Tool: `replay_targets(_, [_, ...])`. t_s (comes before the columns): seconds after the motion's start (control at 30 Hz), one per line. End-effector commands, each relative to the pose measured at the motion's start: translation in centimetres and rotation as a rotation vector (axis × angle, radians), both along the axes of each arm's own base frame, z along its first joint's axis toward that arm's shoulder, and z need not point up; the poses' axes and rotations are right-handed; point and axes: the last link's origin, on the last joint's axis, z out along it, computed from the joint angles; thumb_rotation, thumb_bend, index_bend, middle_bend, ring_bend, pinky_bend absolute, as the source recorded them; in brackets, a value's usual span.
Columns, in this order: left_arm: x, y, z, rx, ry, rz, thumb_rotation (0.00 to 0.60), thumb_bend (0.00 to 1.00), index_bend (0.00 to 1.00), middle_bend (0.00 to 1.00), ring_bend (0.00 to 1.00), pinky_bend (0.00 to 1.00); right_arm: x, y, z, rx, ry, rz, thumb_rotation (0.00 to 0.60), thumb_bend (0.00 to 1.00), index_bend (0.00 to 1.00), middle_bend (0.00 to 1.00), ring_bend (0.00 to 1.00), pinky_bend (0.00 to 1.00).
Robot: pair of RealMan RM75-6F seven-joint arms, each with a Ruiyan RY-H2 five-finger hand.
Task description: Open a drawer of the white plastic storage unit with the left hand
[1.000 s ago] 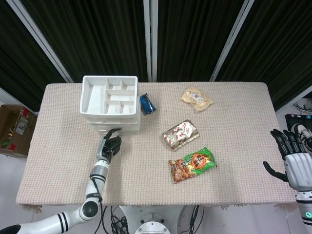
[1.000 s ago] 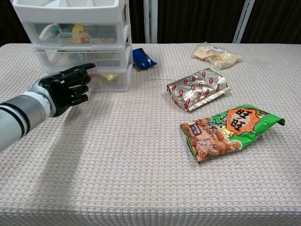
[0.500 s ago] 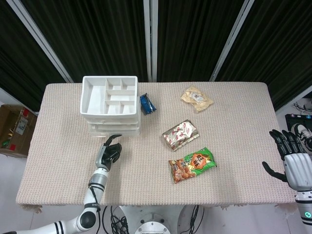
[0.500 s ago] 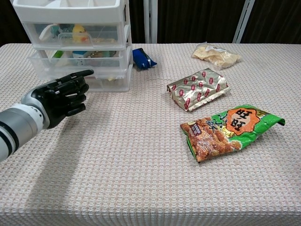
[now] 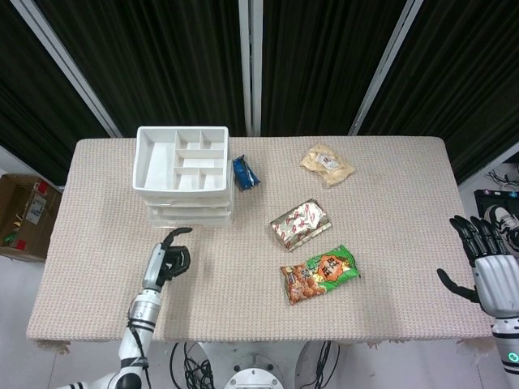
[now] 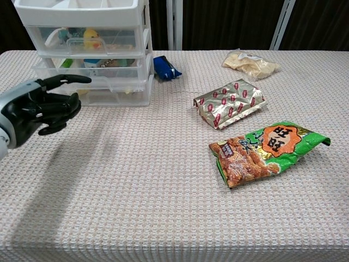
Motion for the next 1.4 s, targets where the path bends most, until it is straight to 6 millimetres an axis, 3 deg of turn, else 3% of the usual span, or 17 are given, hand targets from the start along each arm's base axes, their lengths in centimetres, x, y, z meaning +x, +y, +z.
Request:
replay_targets(0.03, [0.1, 0.5, 3.2, 0.117, 0.297, -0.174, 0.6, 0.57, 0.25, 0.75, 0.88, 1.0, -0.1, 0.0, 0.0, 0.001, -0.001, 0.0, 0.6, 0.19, 0.0, 0.08, 0.0, 0.0])
replay_targets(0.17, [0.6, 2.1, 4.5, 0.151, 0.49, -0.252, 0.6, 0.57, 0.22, 0.76, 0.88, 1.0, -0.3, 0.0, 0.0, -0.001, -0.004, -0.003, 0.6, 0.19, 0.0, 0.08, 0.0, 0.0])
replay_targets(0.47, [-0.1, 4.4, 3.8, 0.001, 0.791, -0.288, 0.6, 0.57, 0.16, 0.77, 0.89, 1.0, -0.8, 0.2, 0.2, -0.006, -0.01, -0.019, 0.6, 0.19, 0.0, 0.08, 0.0, 0.0])
replay_targets(0.6, [0.2, 4.2, 3.7, -0.073, 0.822, -0.315, 0.6, 0.57, 0.17, 0.78, 0.89, 1.0, -0.9, 0.1, 0.1, -0.003, -0.01, -0.022, 0.6, 0.19, 0.0, 0.08, 0.0, 0.0])
replay_targets(0.9, [0.7, 3.2, 4.4, -0.075, 0.8, -0.333, 0.6, 0.57, 0.33, 0.8, 0.9, 1.0, -1.0, 0.1, 0.1, -0.004, -0.015, -0.024, 0.6, 0.19, 0.0, 0.08, 0.0, 0.0])
replay_targets(1.4, [1.0, -0.1, 5.9, -0.112, 0.762, -0.402, 0.6, 0.57, 0.37, 0.8, 0.9, 1.0, -1.0, 0.1, 0.0, -0.002, -0.021, -0.019, 0.6, 0.19, 0.0, 0.08, 0.0, 0.0])
